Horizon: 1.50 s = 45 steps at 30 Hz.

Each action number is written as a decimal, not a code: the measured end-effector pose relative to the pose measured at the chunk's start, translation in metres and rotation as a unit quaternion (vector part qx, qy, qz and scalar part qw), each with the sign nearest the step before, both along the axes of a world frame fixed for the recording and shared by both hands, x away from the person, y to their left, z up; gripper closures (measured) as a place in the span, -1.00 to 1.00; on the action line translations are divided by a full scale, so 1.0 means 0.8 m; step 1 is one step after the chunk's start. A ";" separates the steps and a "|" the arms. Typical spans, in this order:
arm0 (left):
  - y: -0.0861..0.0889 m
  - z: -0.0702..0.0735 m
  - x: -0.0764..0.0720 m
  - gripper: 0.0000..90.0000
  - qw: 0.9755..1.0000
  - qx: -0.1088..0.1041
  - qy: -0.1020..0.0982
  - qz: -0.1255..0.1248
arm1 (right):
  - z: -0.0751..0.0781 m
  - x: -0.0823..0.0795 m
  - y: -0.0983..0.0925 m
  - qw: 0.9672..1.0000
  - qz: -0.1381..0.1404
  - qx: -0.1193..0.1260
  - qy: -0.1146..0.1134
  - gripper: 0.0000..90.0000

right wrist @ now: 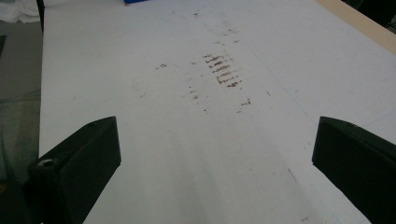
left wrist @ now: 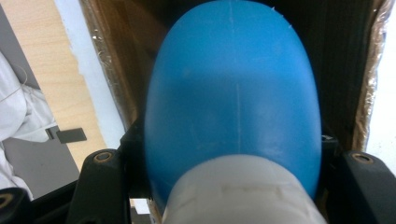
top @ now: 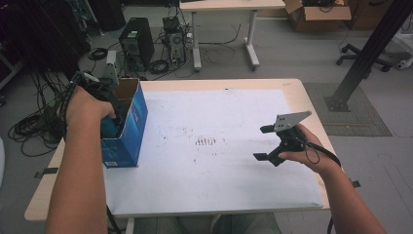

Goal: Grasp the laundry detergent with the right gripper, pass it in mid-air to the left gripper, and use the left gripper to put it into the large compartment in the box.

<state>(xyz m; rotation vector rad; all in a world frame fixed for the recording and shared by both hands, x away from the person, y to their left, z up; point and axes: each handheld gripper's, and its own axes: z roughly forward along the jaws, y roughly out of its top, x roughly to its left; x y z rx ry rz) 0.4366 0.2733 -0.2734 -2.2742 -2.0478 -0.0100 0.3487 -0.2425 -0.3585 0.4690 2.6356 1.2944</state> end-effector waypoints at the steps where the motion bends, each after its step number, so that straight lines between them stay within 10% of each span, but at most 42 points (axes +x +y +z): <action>1: 0.000 -0.001 0.000 -0.14 1.000 -0.001 0.002 0.000 | 0.000 0.000 0.000 1.000 0.000 -0.001 0.000 -0.97; 45: 0.000 -0.032 -0.003 -0.15 1.000 -0.006 0.008 -0.009 | -0.004 -0.002 0.004 1.000 0.003 0.000 0.006 -0.97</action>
